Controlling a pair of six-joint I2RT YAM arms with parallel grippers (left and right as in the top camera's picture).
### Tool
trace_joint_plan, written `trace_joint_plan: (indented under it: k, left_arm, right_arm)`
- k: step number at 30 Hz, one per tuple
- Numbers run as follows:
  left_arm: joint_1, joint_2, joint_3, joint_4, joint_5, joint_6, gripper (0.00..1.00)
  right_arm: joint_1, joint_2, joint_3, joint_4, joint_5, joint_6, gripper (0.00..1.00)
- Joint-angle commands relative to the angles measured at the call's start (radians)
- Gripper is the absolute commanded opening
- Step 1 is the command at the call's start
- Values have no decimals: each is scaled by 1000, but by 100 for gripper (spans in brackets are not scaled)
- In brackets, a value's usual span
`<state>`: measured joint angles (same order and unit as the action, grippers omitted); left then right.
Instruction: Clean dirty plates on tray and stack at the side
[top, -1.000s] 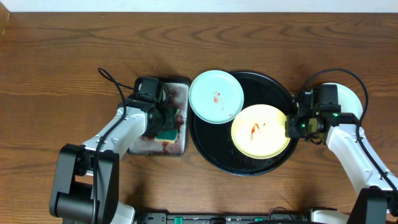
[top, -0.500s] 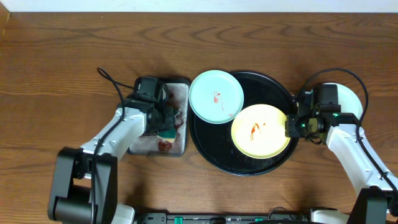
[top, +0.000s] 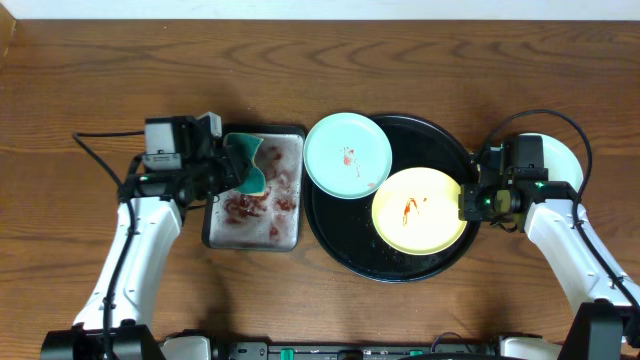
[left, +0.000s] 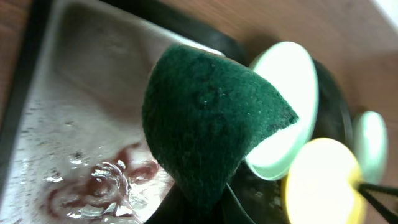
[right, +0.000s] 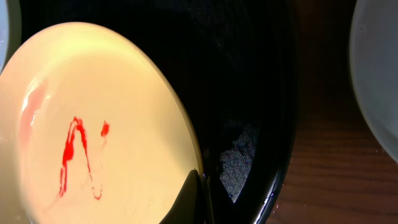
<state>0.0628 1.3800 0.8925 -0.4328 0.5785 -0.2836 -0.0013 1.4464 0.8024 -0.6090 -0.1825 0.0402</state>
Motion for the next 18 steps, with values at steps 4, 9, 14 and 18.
trace_joint_plan:
  k: [4, 9, 14, 18]
  left_arm:
    - [87, -5, -3, 23, 373, 116, 7]
    - [117, -5, -3, 36, 446, 121, 7]
    - [122, -5, -3, 45, 484, 147, 7]
    - [122, -5, -3, 70, 488, 153, 7]
  right_arm:
    - [16, 3, -6, 2, -9, 7, 1]
    - [16, 3, -6, 3, -9, 6, 1]
    - [16, 3, -6, 3, -9, 6, 1]
    - [16, 3, -6, 3, -10, 6, 1]
